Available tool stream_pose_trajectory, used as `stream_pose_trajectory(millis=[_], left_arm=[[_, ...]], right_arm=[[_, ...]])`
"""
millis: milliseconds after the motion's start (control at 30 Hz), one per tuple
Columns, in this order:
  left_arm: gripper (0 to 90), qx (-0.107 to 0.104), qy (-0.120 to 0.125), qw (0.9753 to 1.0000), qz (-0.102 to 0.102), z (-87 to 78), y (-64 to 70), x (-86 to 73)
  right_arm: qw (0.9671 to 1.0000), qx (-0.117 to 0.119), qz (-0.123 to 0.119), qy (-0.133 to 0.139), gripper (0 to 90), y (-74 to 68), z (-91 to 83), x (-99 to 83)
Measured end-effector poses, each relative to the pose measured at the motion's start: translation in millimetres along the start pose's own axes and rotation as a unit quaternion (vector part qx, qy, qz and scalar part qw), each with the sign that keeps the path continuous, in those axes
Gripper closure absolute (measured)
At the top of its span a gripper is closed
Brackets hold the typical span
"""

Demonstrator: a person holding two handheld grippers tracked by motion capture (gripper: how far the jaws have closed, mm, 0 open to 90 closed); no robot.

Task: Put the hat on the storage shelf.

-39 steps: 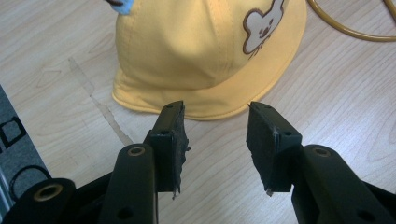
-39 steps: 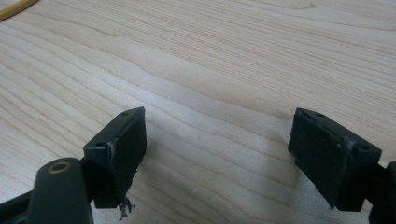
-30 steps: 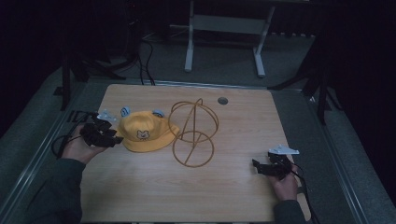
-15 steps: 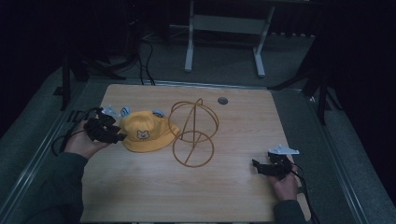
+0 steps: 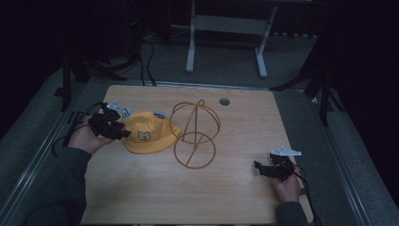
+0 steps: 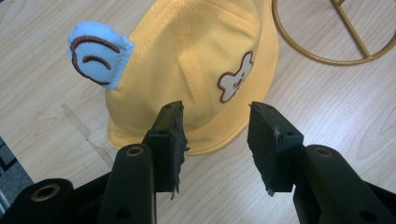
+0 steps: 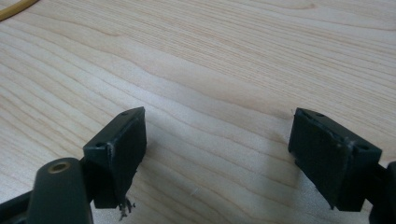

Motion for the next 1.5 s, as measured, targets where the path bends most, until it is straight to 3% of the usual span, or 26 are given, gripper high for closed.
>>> stream_pose_trajectory(millis=[600,667,1233,1500], left_arm=[[54.7,-0.008,0.003,0.9999,-0.01,2.3,-8.0,7.0],[54.3,-0.008,-0.006,0.9999,-0.005,2.4,-8.8,8.9],[52.9,-0.004,-0.01,0.9997,0.022,5.7,-11.1,48.2],[43.0,0.009,-0.006,0.9998,0.018,19.4,-16.0,61.3]], right_arm=[[1.0,0.0,0.0,0.0,19.2,0.0,0.0,0.0],[1.0,0.0,0.0,0.0,19.2,0.0,0.0,0.0],[1.0,0.0,-0.002,0.0,19.2,0.2,0.0,0.0],[1.0,0.0,0.0,0.0,19.2,0.0,0.0,0.0]])
Point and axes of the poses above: each handheld gripper's, and its own axes: z roughly forward along the jaws, x roughly out of its top, y roughly to its right, the point moved 9 cm from there along z, roughly forward along the jaws, and after that the axes turned 14 degrees about y, right-handed, at the moved point
